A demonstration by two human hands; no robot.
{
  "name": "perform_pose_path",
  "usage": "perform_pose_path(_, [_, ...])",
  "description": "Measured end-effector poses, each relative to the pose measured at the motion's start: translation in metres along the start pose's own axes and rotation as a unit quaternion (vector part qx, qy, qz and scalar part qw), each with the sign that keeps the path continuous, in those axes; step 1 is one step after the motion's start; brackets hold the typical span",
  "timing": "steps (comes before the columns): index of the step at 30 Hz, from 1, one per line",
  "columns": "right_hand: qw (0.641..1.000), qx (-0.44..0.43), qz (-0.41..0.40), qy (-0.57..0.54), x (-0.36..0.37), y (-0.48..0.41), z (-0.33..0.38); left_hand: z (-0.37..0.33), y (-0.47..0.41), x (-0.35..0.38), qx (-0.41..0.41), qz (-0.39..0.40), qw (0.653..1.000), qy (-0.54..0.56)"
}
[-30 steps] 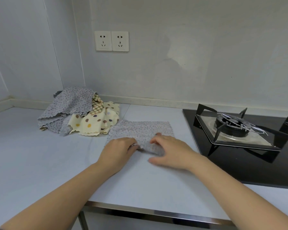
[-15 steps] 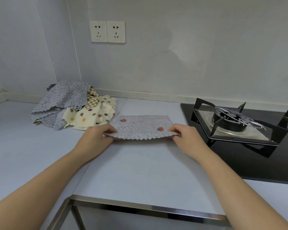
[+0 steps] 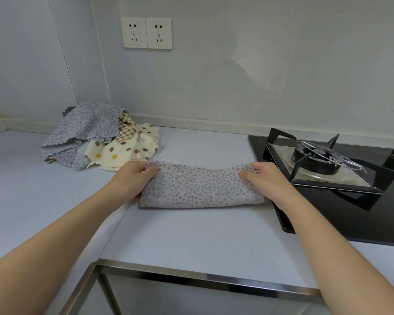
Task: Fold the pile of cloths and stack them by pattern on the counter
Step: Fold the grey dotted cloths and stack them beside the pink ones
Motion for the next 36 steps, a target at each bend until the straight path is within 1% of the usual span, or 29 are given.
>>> perform_pose_path(3, [0.998, 0.021, 0.026, 0.044, 0.002, 0.002, -0.002, 0.001, 0.001, 0.001, -0.039, 0.022, 0.996, -0.073])
perform_pose_path(6, [0.994, 0.012, 0.034, 0.104, 0.005, 0.004, -0.002, 0.002, 0.002, 0.003, -0.044, 0.034, 0.988, -0.143])
perform_pose_path(10, [0.990, -0.039, -0.014, 0.135, 0.007, 0.004, 0.003, -0.005, 0.002, 0.001, 0.036, -0.054, 0.968, -0.244])
perform_pose_path(13, [0.982, -0.069, -0.058, 0.167, 0.008, 0.002, 0.005, -0.005, 0.003, 0.004, 0.082, -0.106, 0.952, -0.274])
perform_pose_path(20, [0.936, -0.087, -0.137, 0.312, 0.025, 0.003, 0.016, -0.003, 0.007, 0.013, 0.114, -0.165, 0.917, -0.344])
perform_pose_path(22, [0.927, -0.089, -0.139, 0.337, 0.029, 0.002, 0.016, -0.002, 0.006, 0.014, 0.124, -0.174, 0.911, -0.352])
perform_pose_path(26, [0.920, -0.079, -0.130, 0.362, 0.031, 0.002, 0.011, -0.001, 0.002, 0.015, 0.130, -0.176, 0.894, -0.391])
perform_pose_path(31, [0.908, -0.069, -0.127, 0.392, 0.033, 0.004, 0.012, 0.001, -0.001, 0.018, 0.141, -0.186, 0.865, -0.445])
perform_pose_path(34, [0.906, -0.060, -0.133, 0.398, 0.034, 0.004, 0.012, 0.005, -0.001, 0.020, 0.132, -0.194, 0.854, -0.465])
perform_pose_path(36, [0.904, -0.086, -0.145, 0.392, 0.032, 0.006, 0.015, 0.003, 0.000, 0.018, 0.147, -0.215, 0.851, -0.455])
Point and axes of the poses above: each hand's wrist, its own y-axis away from the middle knuckle, its own x-axis out of the palm, z = x × y, the point moved 4 cm from there along -y, towards the middle knuckle, and after that the axes turned 5 degrees about -z, right-handed, at the moved point
